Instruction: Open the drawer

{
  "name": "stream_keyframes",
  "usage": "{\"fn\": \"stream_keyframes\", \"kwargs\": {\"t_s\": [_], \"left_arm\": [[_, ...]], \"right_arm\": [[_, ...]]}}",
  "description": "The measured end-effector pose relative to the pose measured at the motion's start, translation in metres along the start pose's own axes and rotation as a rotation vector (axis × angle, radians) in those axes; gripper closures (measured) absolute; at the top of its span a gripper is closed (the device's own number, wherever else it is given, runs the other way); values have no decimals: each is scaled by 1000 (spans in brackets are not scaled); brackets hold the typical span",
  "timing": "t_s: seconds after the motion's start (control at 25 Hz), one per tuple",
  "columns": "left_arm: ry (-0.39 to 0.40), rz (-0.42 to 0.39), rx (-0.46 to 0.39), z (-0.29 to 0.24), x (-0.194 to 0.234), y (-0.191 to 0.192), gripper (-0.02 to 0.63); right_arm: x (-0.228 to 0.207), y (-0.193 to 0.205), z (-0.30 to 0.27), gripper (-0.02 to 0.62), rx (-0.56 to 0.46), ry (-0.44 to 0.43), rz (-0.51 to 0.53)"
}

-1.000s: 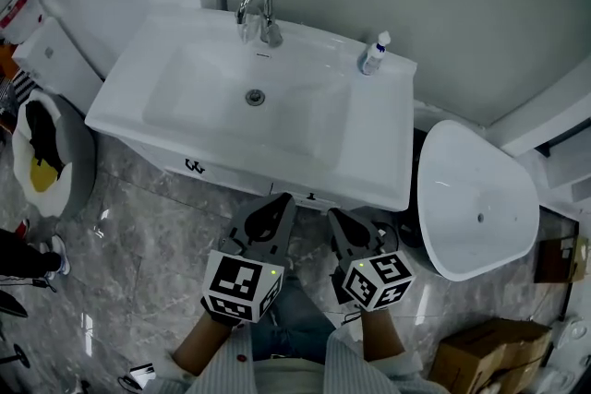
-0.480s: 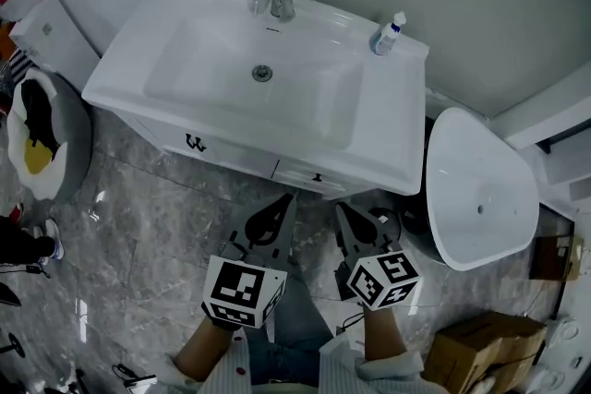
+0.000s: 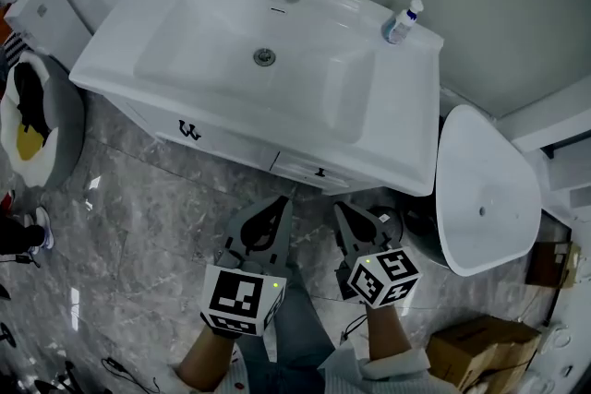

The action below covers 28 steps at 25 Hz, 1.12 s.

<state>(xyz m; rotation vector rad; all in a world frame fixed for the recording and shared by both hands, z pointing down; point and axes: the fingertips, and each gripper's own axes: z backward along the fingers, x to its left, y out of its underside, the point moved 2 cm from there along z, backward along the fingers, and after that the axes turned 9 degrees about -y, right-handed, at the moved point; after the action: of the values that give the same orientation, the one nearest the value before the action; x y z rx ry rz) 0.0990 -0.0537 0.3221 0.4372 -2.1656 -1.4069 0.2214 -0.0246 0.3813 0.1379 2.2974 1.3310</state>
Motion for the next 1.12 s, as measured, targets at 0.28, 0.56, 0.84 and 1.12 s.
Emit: {"fn": "stream_keyframes", "kwargs": {"t_s": [0.28,0.56,0.84,1.12], "left_arm": [[-10,8,37,0,15,42,589],[-18,25,68,-4,26,89,589],[-31,8,84,-14,42,117,589],[-19,-7,85,-32,48,133,589]], "right_arm": [[-18,32,-22,586,7,19,22],[-25,68,-44,586,21,40,38],[-38,91,-60,586,28,89,60],[-55,105,-74,586,29,130,46]]}}
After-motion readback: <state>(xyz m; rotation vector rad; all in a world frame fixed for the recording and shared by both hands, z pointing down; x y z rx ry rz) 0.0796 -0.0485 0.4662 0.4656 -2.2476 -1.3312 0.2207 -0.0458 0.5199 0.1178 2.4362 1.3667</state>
